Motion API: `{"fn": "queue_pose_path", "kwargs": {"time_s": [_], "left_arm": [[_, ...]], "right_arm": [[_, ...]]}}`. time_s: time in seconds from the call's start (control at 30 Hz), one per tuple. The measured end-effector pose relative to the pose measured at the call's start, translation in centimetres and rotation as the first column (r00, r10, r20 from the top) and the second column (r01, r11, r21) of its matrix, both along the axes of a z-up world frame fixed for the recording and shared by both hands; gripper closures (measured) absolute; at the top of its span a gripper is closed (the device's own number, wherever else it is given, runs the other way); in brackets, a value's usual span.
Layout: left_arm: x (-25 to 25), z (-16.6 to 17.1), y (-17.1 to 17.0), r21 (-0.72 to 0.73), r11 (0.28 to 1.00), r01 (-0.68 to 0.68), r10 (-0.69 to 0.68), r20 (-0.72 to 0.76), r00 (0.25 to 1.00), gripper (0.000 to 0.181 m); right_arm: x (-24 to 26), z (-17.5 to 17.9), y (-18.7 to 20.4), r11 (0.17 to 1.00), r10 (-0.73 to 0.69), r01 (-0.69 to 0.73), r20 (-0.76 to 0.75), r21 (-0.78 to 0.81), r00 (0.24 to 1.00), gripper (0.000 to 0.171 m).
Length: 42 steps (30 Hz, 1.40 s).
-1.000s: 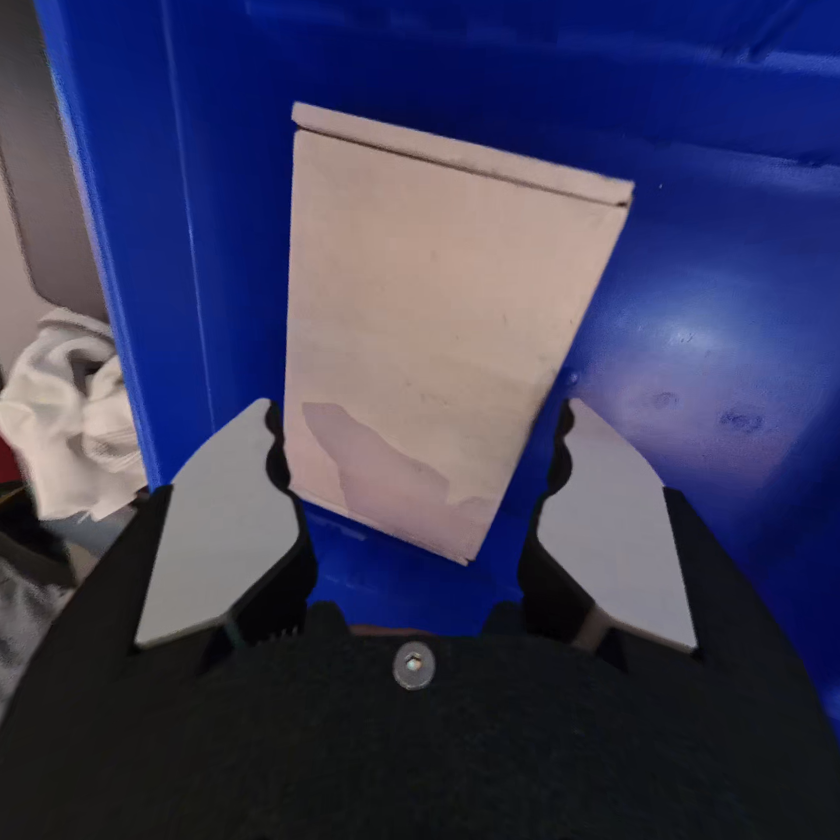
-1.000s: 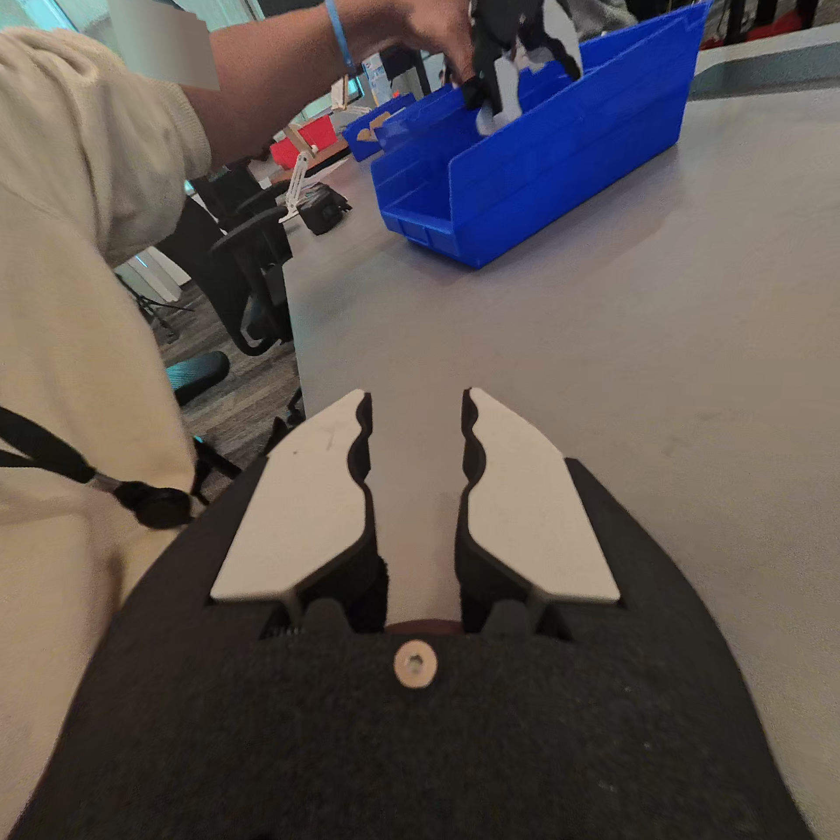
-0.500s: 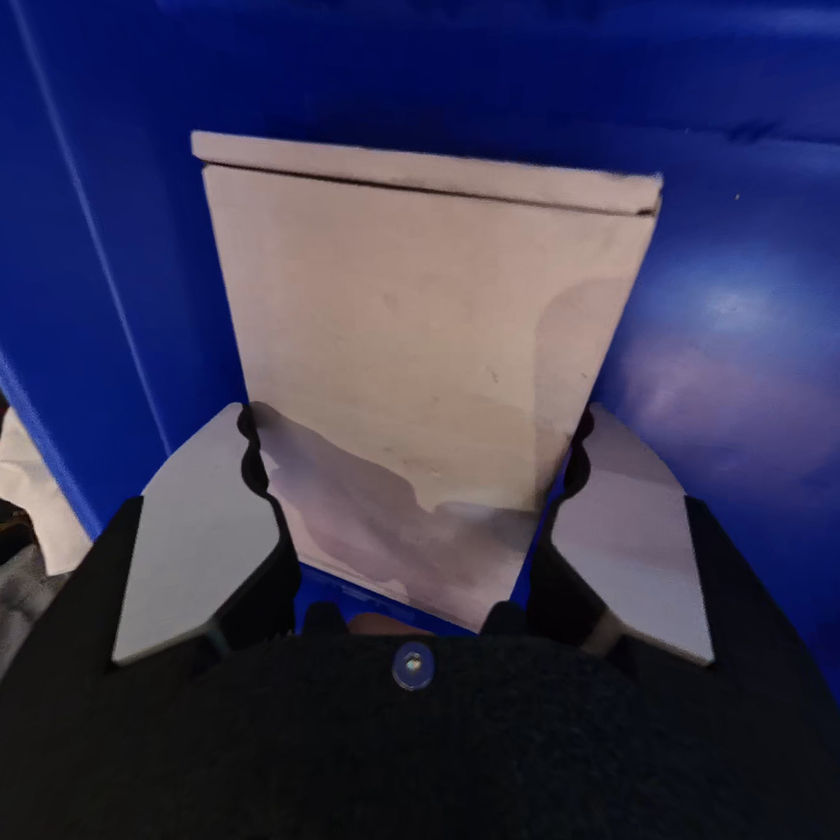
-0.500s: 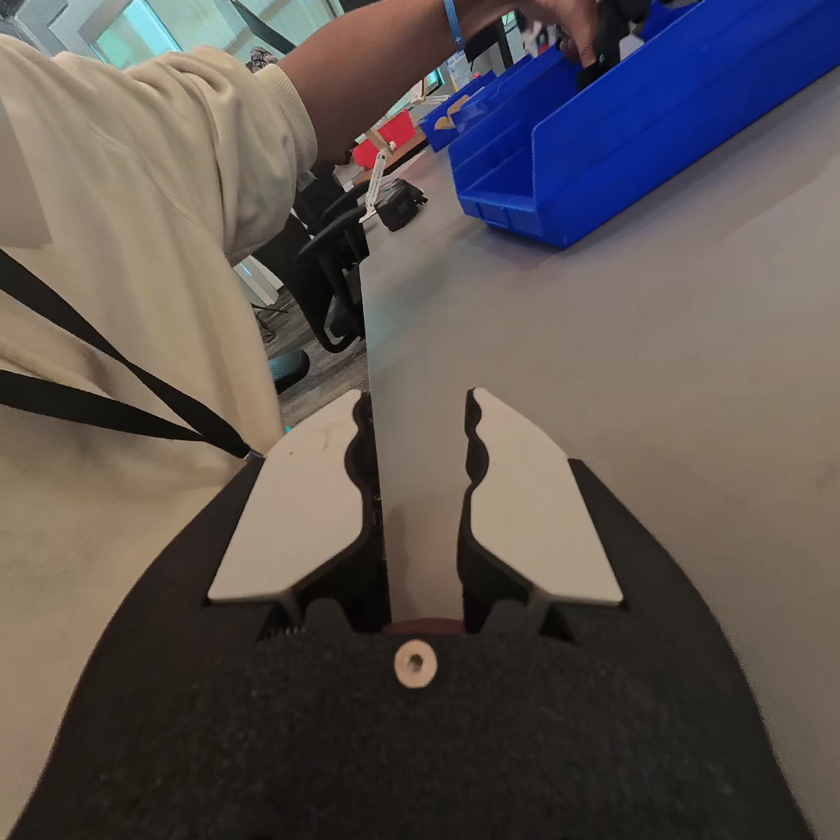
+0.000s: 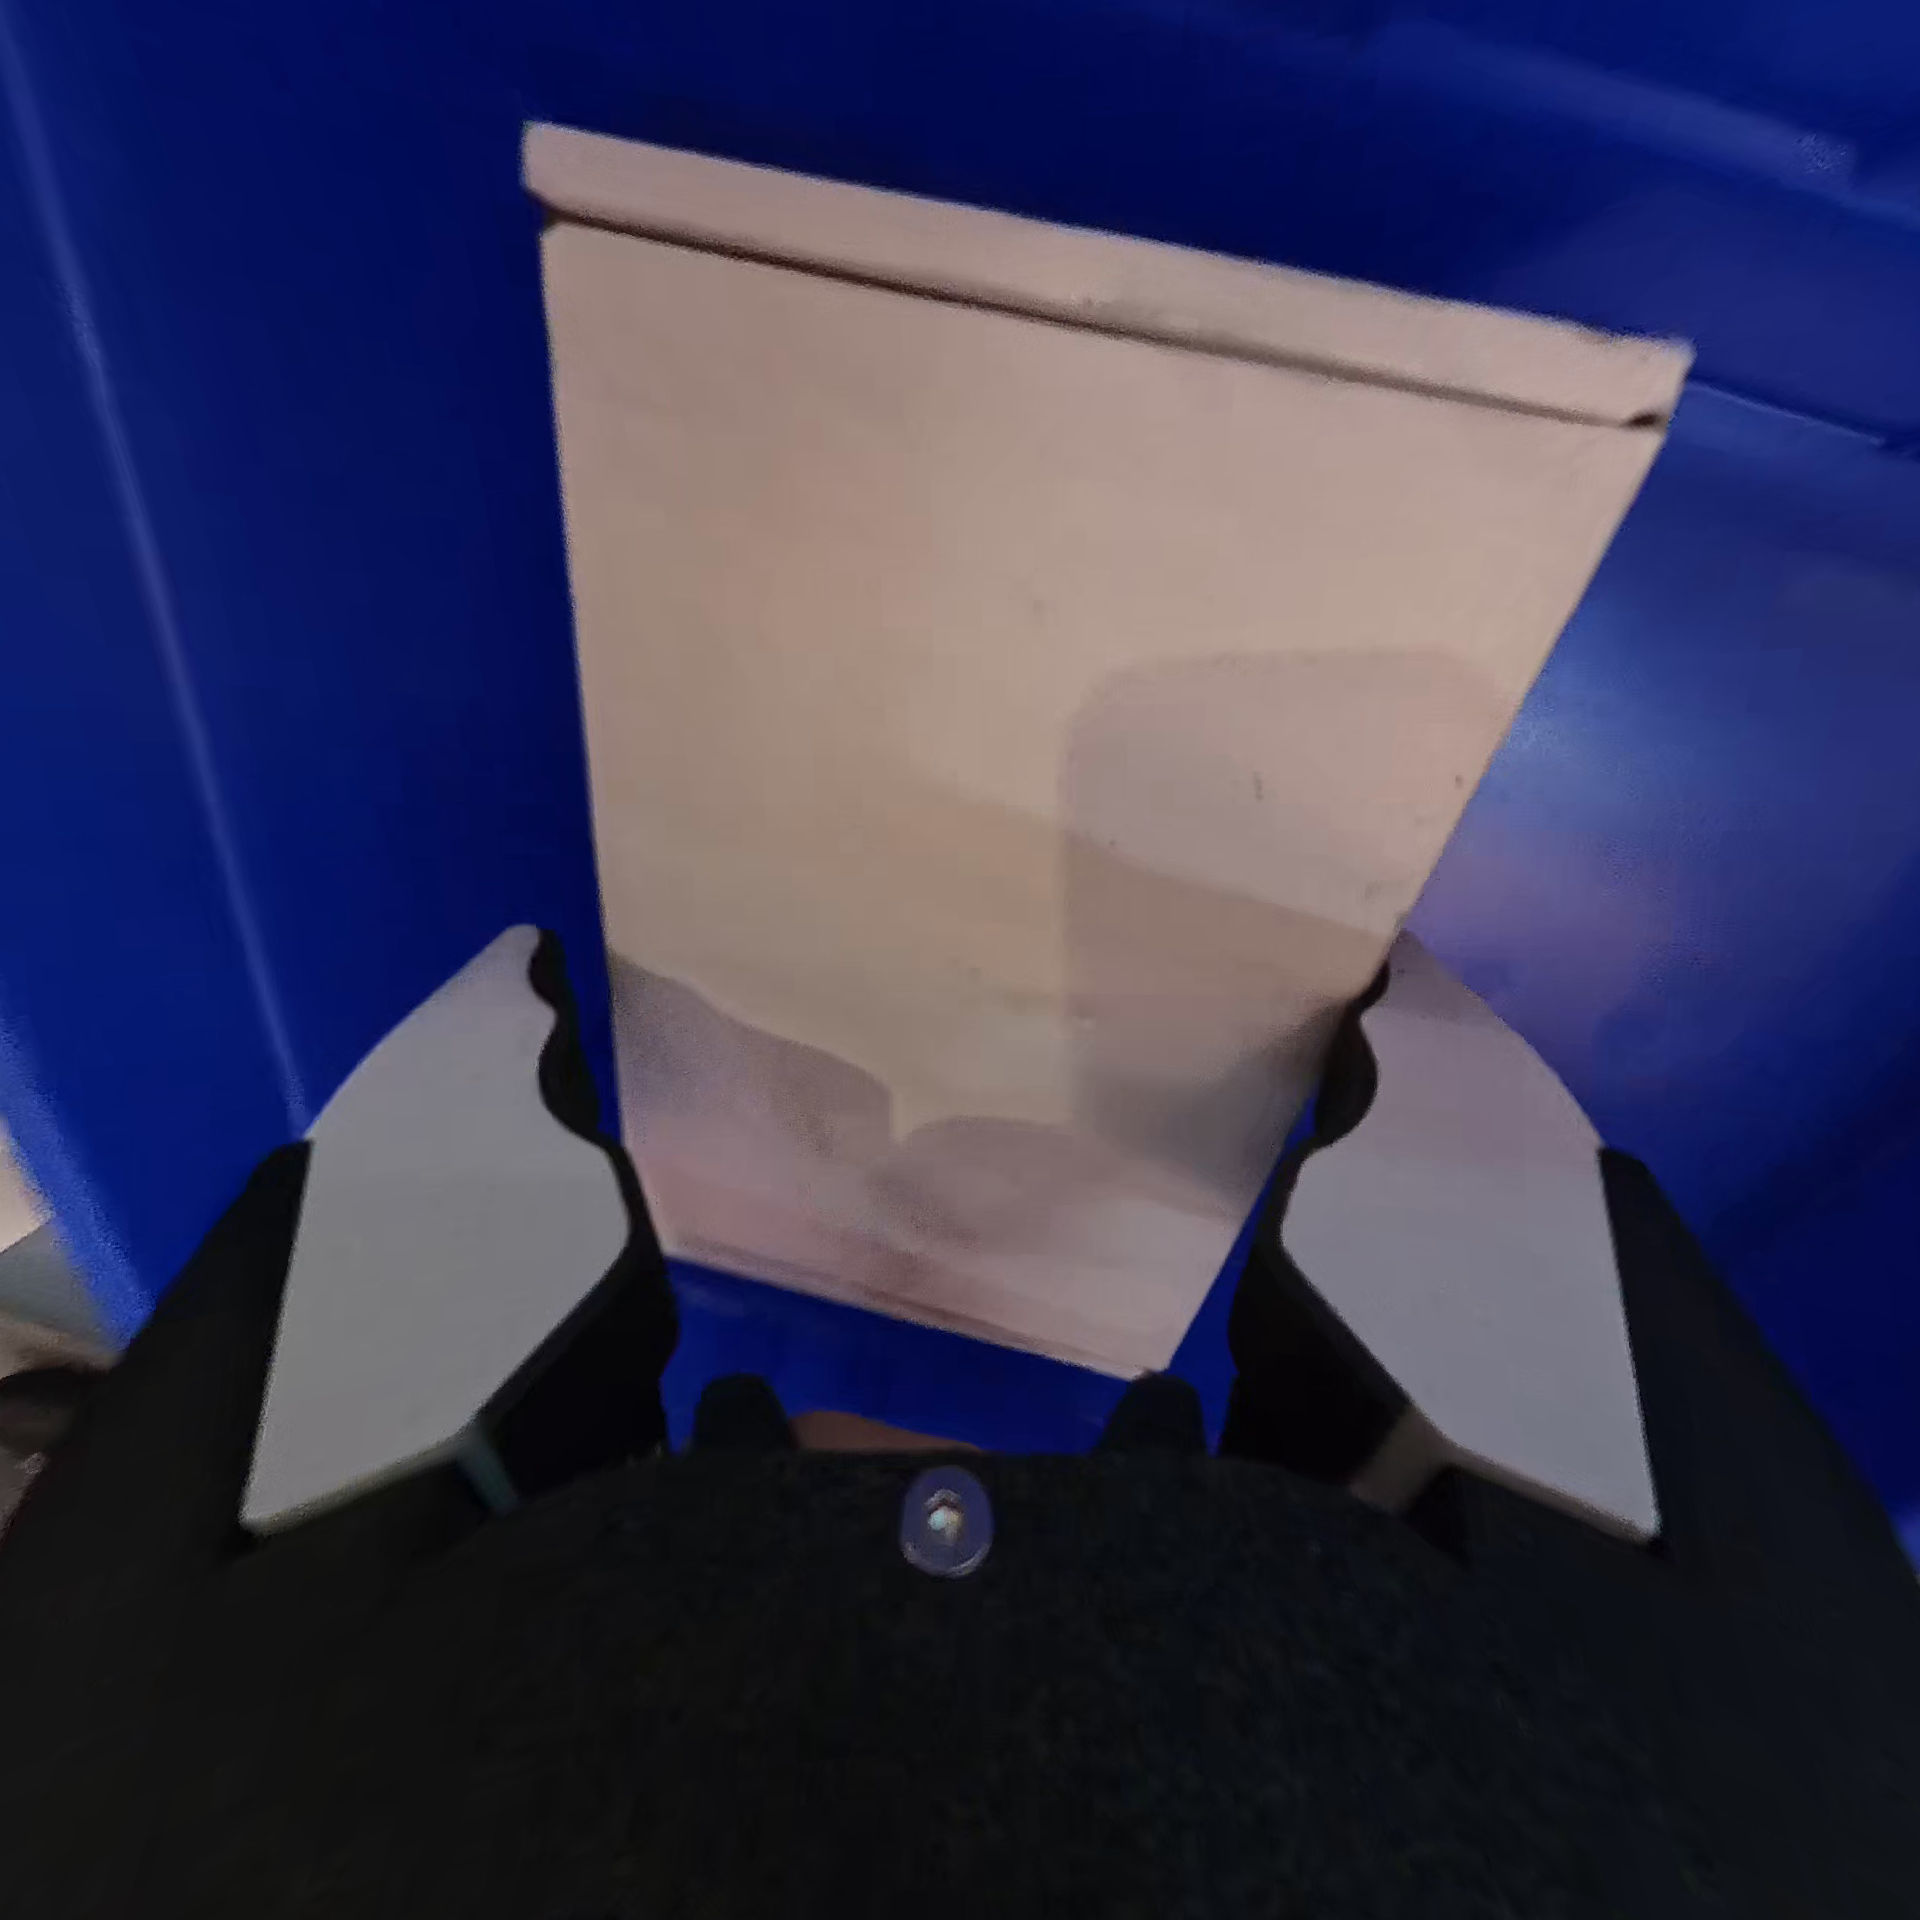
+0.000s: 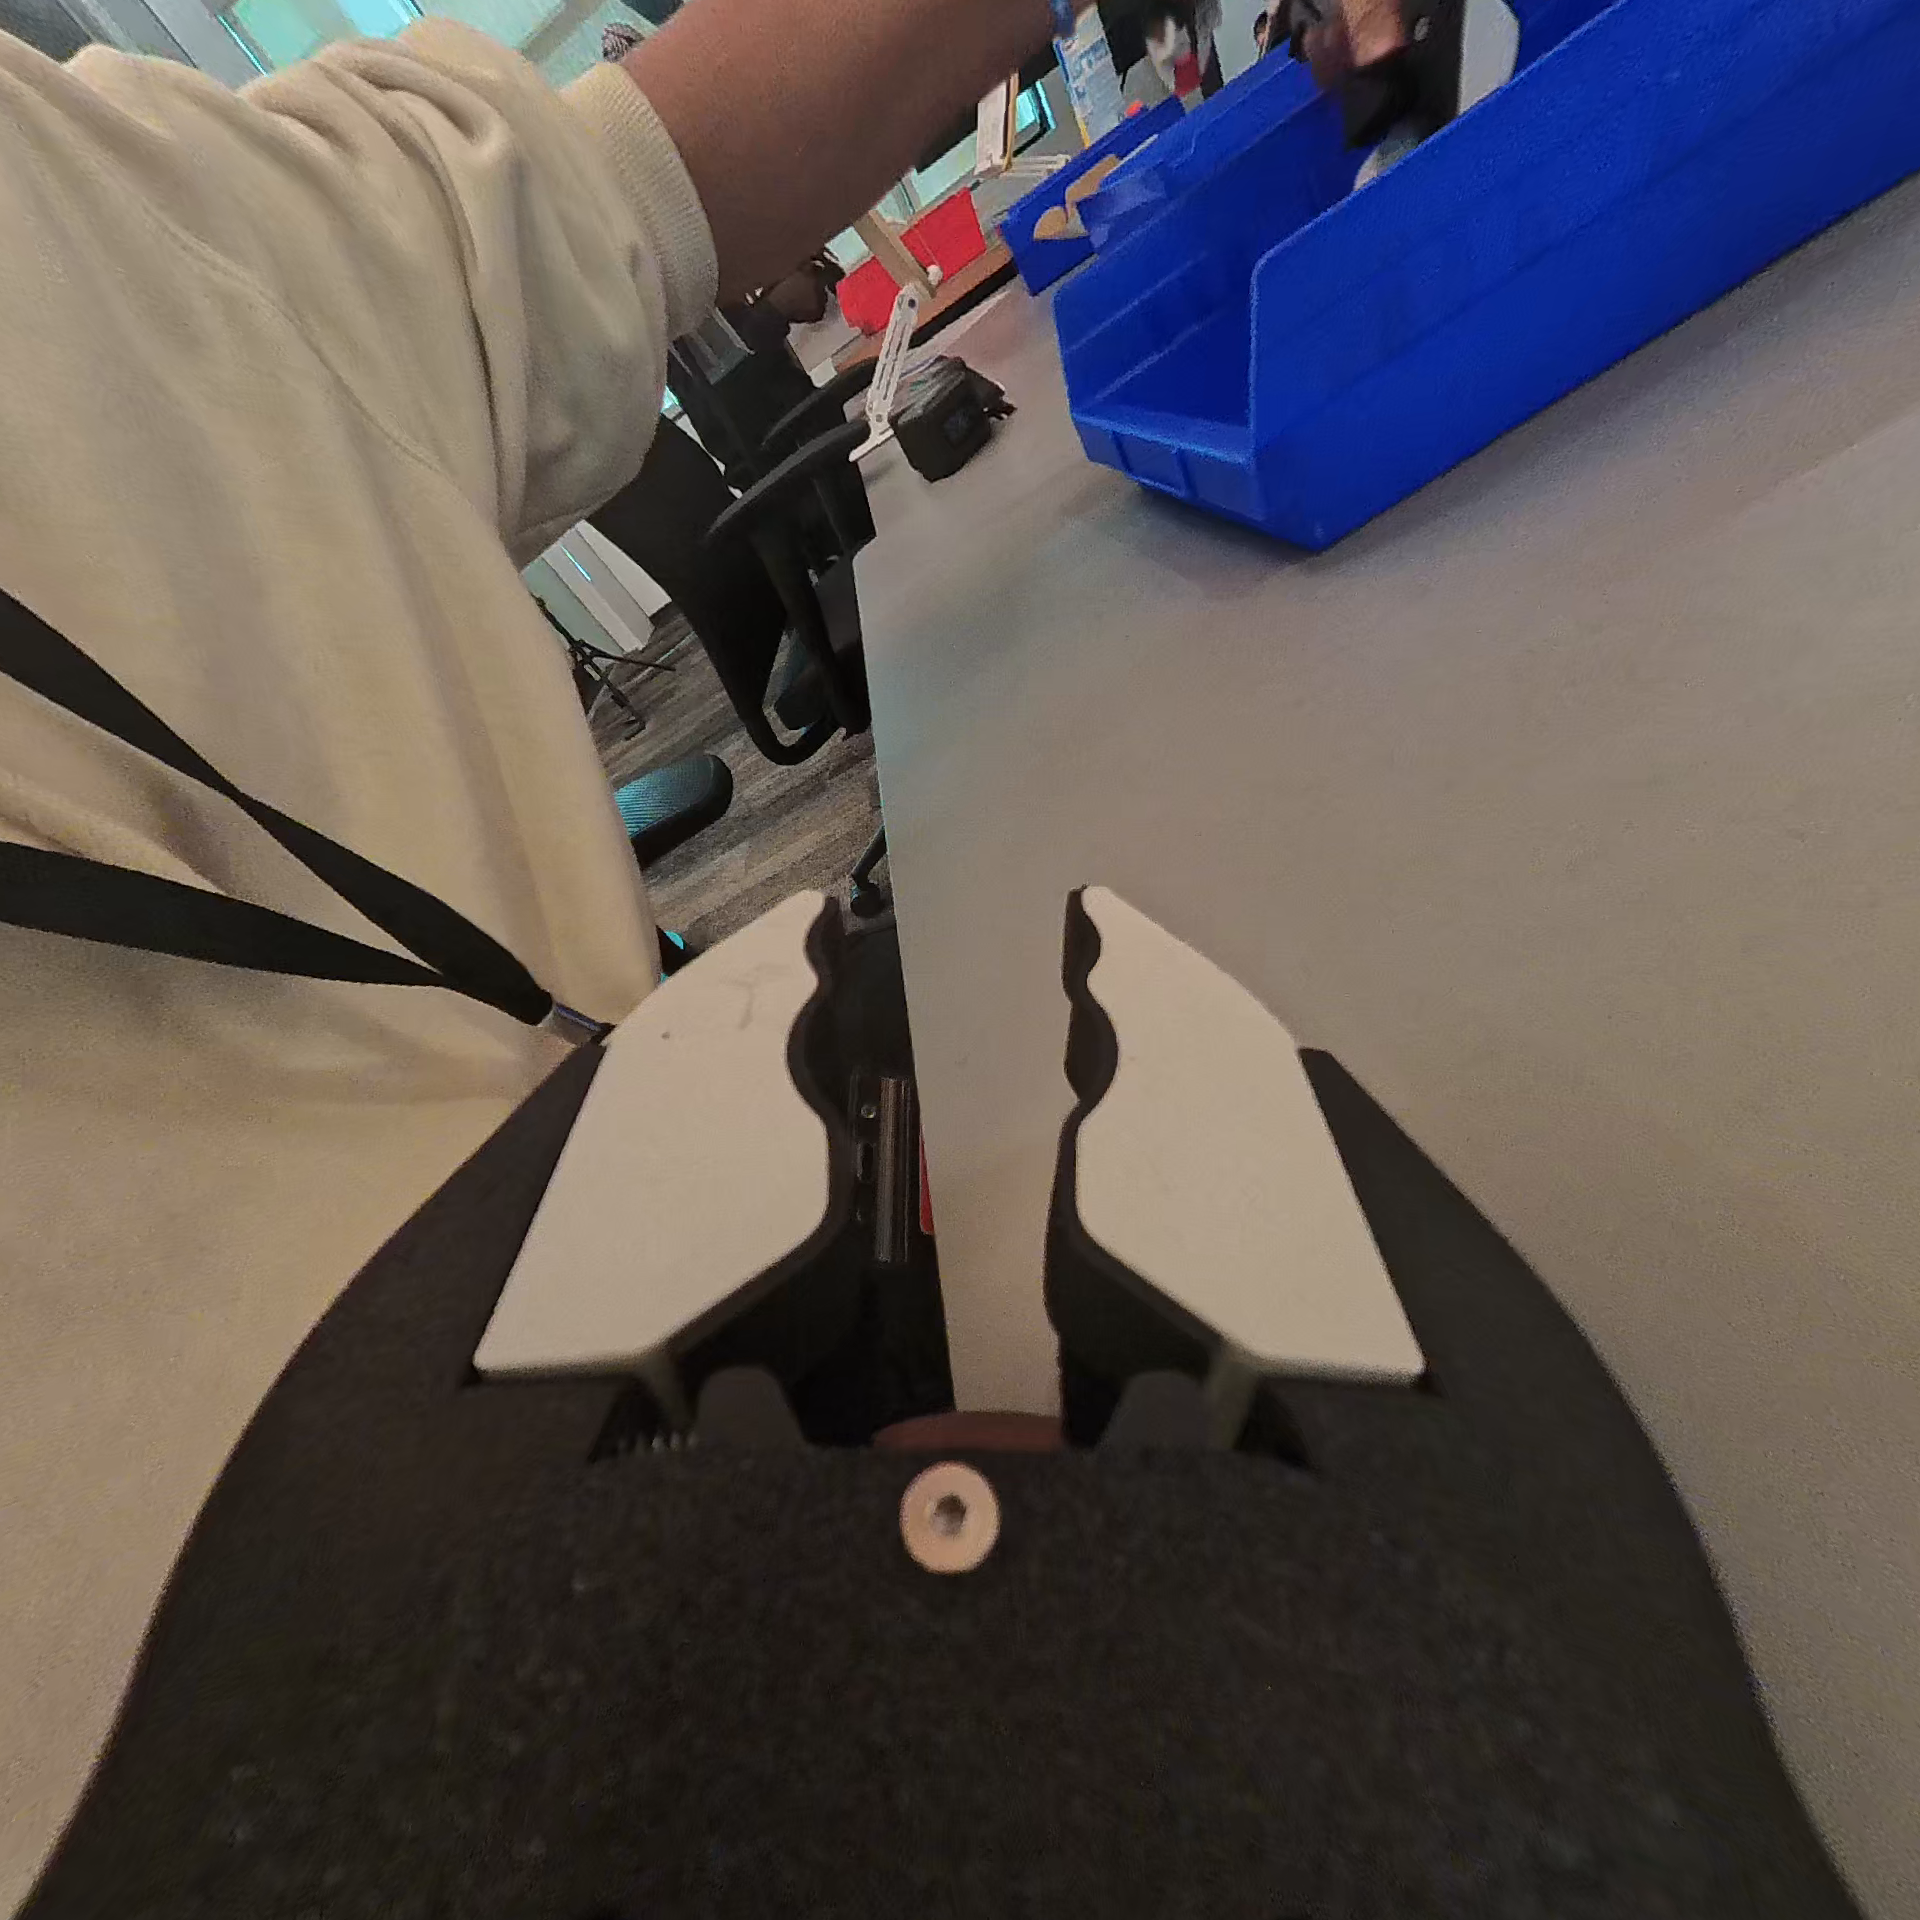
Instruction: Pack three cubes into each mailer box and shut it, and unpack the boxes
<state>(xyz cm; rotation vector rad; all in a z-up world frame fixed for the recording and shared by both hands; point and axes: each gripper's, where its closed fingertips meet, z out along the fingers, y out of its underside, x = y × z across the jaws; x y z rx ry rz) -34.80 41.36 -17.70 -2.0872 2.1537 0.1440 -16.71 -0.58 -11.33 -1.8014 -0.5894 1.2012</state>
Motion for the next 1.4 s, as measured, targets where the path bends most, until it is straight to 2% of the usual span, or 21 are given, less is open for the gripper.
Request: {"fn": "queue_pose_path", "kwargs": {"time_s": [0.07,0.27,0.37,0.47,0.6,0.7,0.8,0.87,0.93,1.0,1.07,1.1,1.17,1.23,1.33,1.37,1.4], "left_arm": [[-0.5,-1.4,-0.3,-0.055,0.998,-0.002,-0.001,-0.04,0.999,0.036],[-1.6,-1.4,-0.2,-0.032,0.999,0.02,-0.025,-0.14,0.99,0.036],[-1.3,0.3,-1.1,-0.076,0.997,-0.021,0.016,-0.067,0.998,0.038],[-0.9,4.1,-2.3,-0.155,0.984,-0.083,0.093,0.055,0.994,0.038],[1.2,10.3,-7.6,-0.395,0.915,-0.079,0.176,0.217,0.96,0.039],[3.9,13.6,-12.6,-0.471,0.882,0.028,0.123,0.287,0.95,0.039],[6.9,15.2,-17.8,-0.526,0.84,0.132,0.037,0.298,0.954,0.039],[9.1,15.1,-21.2,-0.561,0.805,0.196,-0.037,0.282,0.959,0.039],[11.0,14.3,-24.8,-0.616,0.751,0.239,-0.117,0.232,0.966,0.039],[12.8,12.2,-27.8,-0.647,0.715,0.266,-0.214,0.159,0.964,0.039],[14.4,9.7,-30.1,-0.676,0.686,0.269,-0.291,0.084,0.953,0.039],[15.2,8.5,-31.2,-0.693,0.67,0.266,-0.319,0.055,0.946,0.039],[16.4,6.6,-33.3,-0.744,0.619,0.25,-0.367,0.007,0.93,0.039],[17.8,5.3,-35.0,-0.779,0.576,0.247,-0.393,0.001,0.919,0.039],[19.2,3.9,-35.1,-0.773,0.586,0.244,-0.384,0.0,0.923,0.04],[19.7,3.9,-34.7,-0.774,0.593,0.222,-0.345,0.005,0.939,0.042],[19.9,3.9,-33.9,-0.761,0.616,0.205,-0.309,0.006,0.951,0.053]], "right_arm": [[-0.3,-0.3,-0.1,1.0,0.011,-0.01,0.016,-0.002,1.0,0.131],[-0.6,-1.0,-0.5,1.0,0.025,-0.025,0.064,-0.006,0.998,0.131],[-0.5,-0.7,-0.3,1.0,0.016,-0.016,0.04,-0.008,0.999,0.131],[-0.2,-0.1,-0.2,1.0,0.001,-0.001,0.024,0.007,1.0,0.131],[0.4,0.3,0.3,0.998,-0.054,0.052,0.042,0.032,0.998,0.13],[1.2,1.0,0.8,0.992,-0.11,0.106,0.051,0.07,0.993,0.13],[2.4,2.0,1.7,0.975,-0.193,0.184,0.066,0.122,0.979,0.127],[3.6,3.0,2.8,0.948,-0.265,0.237,0.115,0.213,0.957,0.122],[5.1,4.0,4.4,0.894,-0.351,0.243,0.248,0.377,0.903,0.111],[6.4,5.3,6.1,0.822,-0.439,0.23,0.321,0.522,0.84,0.098],[6.5,6.1,6.9,0.797,-0.423,0.159,0.352,0.582,0.835,0.091],[6.4,6.0,7.1,0.799,-0.401,0.125,0.365,0.589,0.84,0.083],[5.9,4.7,7.3,0.81,-0.34,0.03,0.427,0.586,0.838,0.078],[5.5,2.8,7.1,0.813,-0.309,-0.059,0.516,0.579,0.799,0.083],[6.5,0.7,7.0,0.822,-0.333,-0.069,0.576,0.566,0.746,0.091],[7.0,0.0,7.0,0.849,-0.323,-0.041,0.579,0.527,0.749,0.092],[7.6,-0.5,7.0,0.878,-0.304,-0.006,0.566,0.479,0.766,0.094]]}}
